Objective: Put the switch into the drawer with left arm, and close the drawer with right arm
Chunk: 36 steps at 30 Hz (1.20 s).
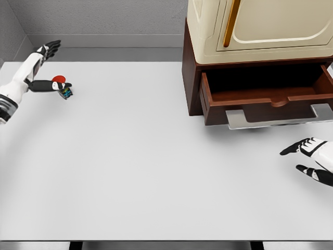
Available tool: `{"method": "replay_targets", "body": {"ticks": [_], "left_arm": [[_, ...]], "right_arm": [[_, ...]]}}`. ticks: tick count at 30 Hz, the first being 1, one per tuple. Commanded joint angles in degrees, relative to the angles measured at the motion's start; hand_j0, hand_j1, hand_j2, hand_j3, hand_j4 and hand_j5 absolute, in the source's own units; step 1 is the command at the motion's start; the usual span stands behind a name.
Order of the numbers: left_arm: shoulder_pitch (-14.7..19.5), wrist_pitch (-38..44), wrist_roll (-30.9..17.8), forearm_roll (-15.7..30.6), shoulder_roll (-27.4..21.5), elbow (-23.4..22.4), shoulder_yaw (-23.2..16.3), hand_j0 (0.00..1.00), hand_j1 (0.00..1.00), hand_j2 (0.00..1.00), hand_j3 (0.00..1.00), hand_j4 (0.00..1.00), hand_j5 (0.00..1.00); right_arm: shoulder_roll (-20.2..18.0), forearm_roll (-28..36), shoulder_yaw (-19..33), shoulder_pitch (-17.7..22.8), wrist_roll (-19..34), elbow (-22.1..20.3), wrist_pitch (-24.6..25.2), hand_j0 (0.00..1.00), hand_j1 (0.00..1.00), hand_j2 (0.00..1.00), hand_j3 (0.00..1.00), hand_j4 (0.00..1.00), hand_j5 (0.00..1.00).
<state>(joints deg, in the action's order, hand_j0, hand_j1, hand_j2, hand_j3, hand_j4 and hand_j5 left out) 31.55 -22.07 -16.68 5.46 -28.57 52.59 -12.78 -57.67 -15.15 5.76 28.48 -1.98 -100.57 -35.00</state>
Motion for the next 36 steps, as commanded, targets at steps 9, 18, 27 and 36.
{"method": "replay_targets", "body": {"ticks": [9, 18, 27, 36], "left_arm": [[2.9, 0.27, 0.07, 4.47, 3.09, -15.5, 0.21, 0.93, 0.93, 0.93, 0.93, 0.93, 0.93], [6.42, 1.94, 0.16, 4.03, 5.99, -23.15, 0.3, 0.93, 0.93, 0.93, 0.93, 0.93, 0.93], [7.03, 4.05, 0.86, 3.85, 8.01, -23.15, 0.82, 0.85, 0.85, 0.85, 0.85, 0.85, 0.85], [7.03, 3.96, 0.86, 3.94, 7.83, -23.24, 1.62, 0.78, 0.78, 0.78, 0.78, 0.78, 0.78]], "right_arm": [[0.54, 1.26, 1.01, 0.26, 2.24, 0.64, 0.0, 0.65, 0.65, 0.65, 0.65, 0.65, 0.65], [0.71, 1.35, 2.24, 0.18, 2.24, 0.11, 0.0, 0.66, 0.66, 0.66, 0.66, 0.66, 0.66], [9.5, 2.58, 2.33, -0.35, 1.89, 0.38, 0.0, 0.7, 0.7, 0.7, 0.7, 0.7, 0.7], [14.25, 2.49, 2.24, -0.44, 1.98, 0.55, 0.0, 0.69, 0.69, 0.69, 0.69, 0.69, 0.69]]}}
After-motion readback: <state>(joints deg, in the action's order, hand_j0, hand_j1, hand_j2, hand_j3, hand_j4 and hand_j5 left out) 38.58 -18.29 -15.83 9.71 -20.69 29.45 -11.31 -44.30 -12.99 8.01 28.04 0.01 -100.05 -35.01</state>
